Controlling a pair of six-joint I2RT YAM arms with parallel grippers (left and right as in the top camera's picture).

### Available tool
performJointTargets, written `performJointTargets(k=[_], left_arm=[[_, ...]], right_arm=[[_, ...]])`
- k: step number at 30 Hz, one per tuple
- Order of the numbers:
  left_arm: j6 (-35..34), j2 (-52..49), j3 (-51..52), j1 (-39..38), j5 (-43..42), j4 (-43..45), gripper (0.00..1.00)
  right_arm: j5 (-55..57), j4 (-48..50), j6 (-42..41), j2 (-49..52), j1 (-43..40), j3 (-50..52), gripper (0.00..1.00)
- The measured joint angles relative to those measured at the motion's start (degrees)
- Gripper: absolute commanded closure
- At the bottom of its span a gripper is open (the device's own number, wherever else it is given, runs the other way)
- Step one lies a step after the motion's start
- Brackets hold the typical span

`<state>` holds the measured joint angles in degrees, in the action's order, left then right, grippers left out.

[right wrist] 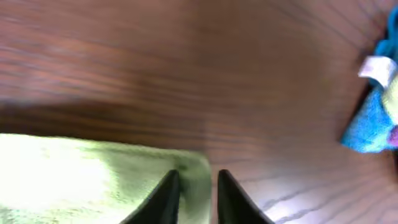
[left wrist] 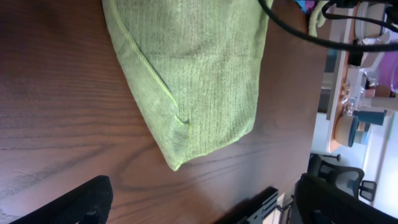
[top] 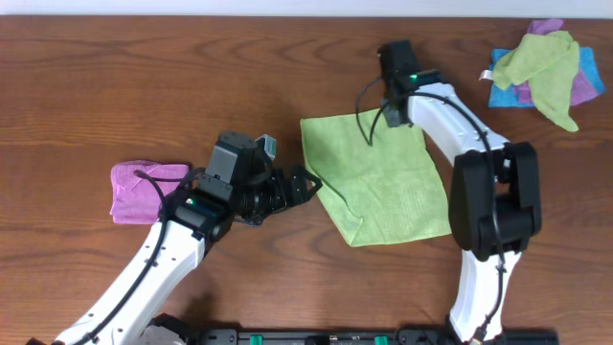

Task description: Fold the cloth

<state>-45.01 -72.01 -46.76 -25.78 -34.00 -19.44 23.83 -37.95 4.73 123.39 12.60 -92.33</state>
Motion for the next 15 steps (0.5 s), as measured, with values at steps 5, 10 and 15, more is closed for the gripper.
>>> performJointTargets(k=[5, 10, 15], left_arm=[[0.00, 0.00, 0.00, 0.00, -0.57, 0.00, 0.05], [-1.31, 0.00, 0.00, 0.00, -0.55, 0.48, 0.04], [-2.08, 0.00, 0.00, -0.15, -1.64, 3.19, 0.04]], right_arm=[[0.90, 1.60, 0.33, 0.00, -2.73, 0.00, 0.30], [2.84, -1.92, -1.36, 0.00, -3.52, -0.42, 0.26], [-3.96, -8.20, -7.56, -2.99, -3.39, -0.92, 0.21]])
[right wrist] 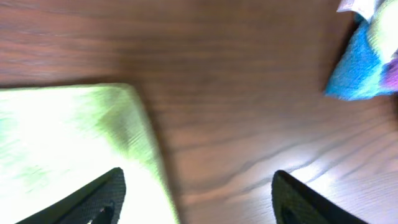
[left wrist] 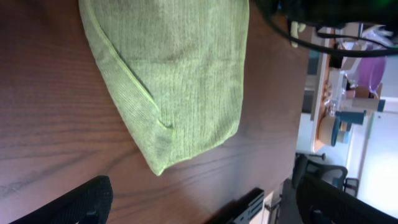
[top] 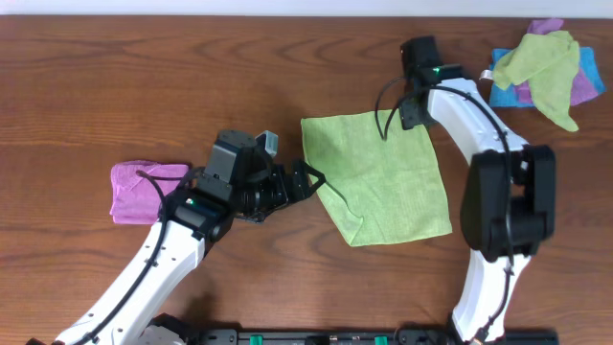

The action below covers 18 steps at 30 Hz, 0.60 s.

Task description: Fold the cloth

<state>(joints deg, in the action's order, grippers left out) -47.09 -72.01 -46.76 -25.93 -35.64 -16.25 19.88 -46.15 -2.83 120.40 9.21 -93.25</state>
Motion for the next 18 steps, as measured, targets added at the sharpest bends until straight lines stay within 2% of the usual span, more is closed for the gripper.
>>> performJointTargets(k=[4, 11, 18], left_arm=[[2.14, 0.00, -1.20, -2.73, 2.03, -4.31, 0.04], [3.89, 0.00, -4.66, -12.22, 12.22, -8.90, 0.04], [5.18, -1.18, -4.70, -13.73, 16.90, -9.07, 0.04]], right_arm=[[-9.46, -3.78, -2.95, -9.68, -0.66, -0.07, 0.19], [-16.13, -10.99, -3.80, -25.46, -6.75, 0.15, 0.19], [-26.08, -9.35, -3.30, -34.60, -14.82, 15.63, 0.18]])
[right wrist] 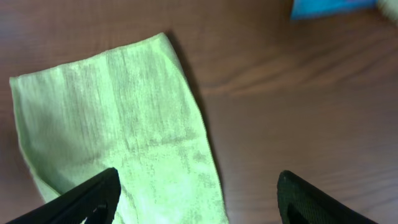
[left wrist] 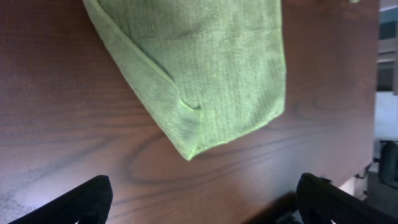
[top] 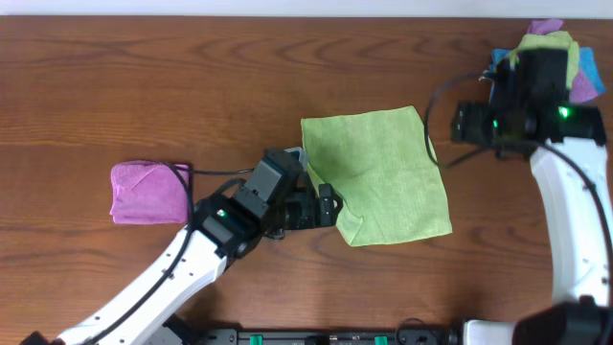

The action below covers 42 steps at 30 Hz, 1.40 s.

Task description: Fold the cloth

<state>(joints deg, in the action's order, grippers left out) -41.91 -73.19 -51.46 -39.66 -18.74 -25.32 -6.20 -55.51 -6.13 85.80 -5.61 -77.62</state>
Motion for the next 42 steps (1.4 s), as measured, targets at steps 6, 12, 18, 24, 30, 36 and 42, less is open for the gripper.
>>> performJointTargets(k=[6, 12, 18, 24, 30, 36, 42], left_arm=[[0.46, -8.61, -3.67, -0.96, 0.57, -0.17, 0.04], [2.86, -15.32, -10.93, -3.80, 1.22, 0.09, 0.04], [3.85, -18.99, -12.33, -3.96, 2.38, -0.59, 0.04], [4.72, -17.20, -12.98, -3.96, 8.44, -8.87, 0.04], [4.22, -7.23, -14.75, -3.67, 17.88, -18.43, 0.05], [2.97, 0.39, -15.26, -1.68, 23.87, -24.57, 0.05], [2.03, 1.18, -15.26, 1.62, 25.62, -30.34, 0.05]], right_arm=[[-6.78, 1.62, 0.28, -7.02, -1.66, 9.57, 0.15], [-11.17, 1.55, 0.72, -7.45, -1.66, 10.58, 0.12], [-17.03, 4.04, 2.08, -7.43, -0.52, 13.55, 0.14], [-21.57, 12.31, 2.45, -1.53, 6.47, 20.63, 0.15], [-23.71, 18.99, 2.51, 7.82, 14.23, 21.03, 0.14], [-24.50, 22.69, 2.47, 10.71, 17.55, 21.11, 0.16], [-25.24, 26.21, 0.63, 11.63, 20.48, 21.11, 0.17]])
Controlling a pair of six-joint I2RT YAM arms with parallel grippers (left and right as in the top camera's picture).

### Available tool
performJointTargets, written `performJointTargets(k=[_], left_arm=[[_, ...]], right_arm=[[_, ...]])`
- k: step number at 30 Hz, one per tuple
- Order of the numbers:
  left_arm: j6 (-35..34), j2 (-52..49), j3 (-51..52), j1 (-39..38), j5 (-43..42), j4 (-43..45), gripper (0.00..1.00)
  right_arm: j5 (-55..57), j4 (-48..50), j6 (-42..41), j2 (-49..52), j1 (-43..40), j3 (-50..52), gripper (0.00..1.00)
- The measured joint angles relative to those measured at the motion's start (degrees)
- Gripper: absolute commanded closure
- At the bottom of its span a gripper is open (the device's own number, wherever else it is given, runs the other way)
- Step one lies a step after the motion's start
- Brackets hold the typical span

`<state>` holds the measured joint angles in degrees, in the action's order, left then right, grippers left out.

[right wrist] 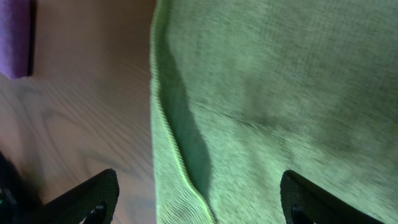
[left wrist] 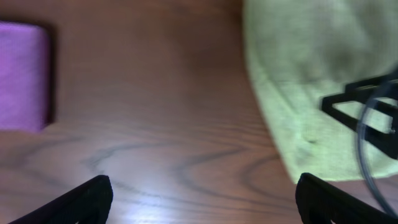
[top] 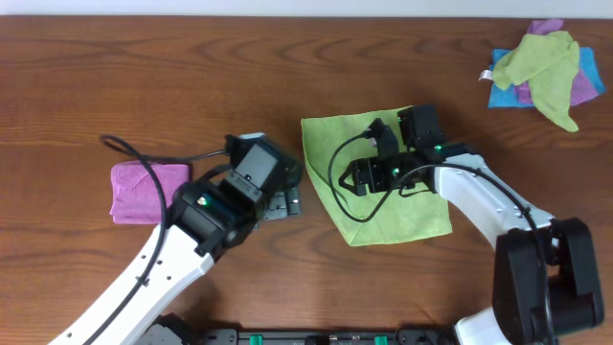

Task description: Fold the cloth

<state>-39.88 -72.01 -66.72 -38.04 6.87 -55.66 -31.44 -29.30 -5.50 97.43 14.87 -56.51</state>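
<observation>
The green cloth [top: 383, 182] lies spread flat in the table's middle, a narrow strip turned over along its left edge [right wrist: 166, 130]. My right gripper [top: 356, 178] hovers open over the cloth's left half; in the right wrist view [right wrist: 199, 199] cloth fills the space between its fingers [right wrist: 87, 199], which hold nothing. My left gripper [top: 283, 203] is open over bare wood just left of the cloth. The left wrist view [left wrist: 202, 199] has the green cloth [left wrist: 298, 81] to the right of its gap.
A folded pink cloth [top: 144, 192] lies at the left, also in the left wrist view [left wrist: 22, 74]. A pile of blue, purple and green cloths [top: 541, 67] sits at the far right corner. The dark wooden table [top: 192, 77] is bare elsewhere.
My right gripper has come from out at the right, near the cloth pile, to above the green cloth's left half. My left gripper has drawn back left from the cloth's lower-left edge. The cloth lies unchanged.
First my right gripper was nearly shut at the cloth's far right corner, the left open beside the left edge. Then the right was open by that corner, then away near the pile. Now it hovers over the cloth, the left withdrawn.
</observation>
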Motion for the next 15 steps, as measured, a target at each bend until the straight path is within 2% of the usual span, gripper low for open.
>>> performJointTargets(k=[7, 15], left_arm=[[-1.11, 2.27, 0.00, 5.64, -0.26, -1.86, 0.05], [-2.62, 8.09, 0.00, 11.58, -2.14, -3.45, 0.05]], right_arm=[[-1.22, 0.26, -0.90, 4.90, 2.49, 0.00, 0.20], [-3.52, 0.42, -1.77, 7.19, 2.80, 0.00, 0.35]])
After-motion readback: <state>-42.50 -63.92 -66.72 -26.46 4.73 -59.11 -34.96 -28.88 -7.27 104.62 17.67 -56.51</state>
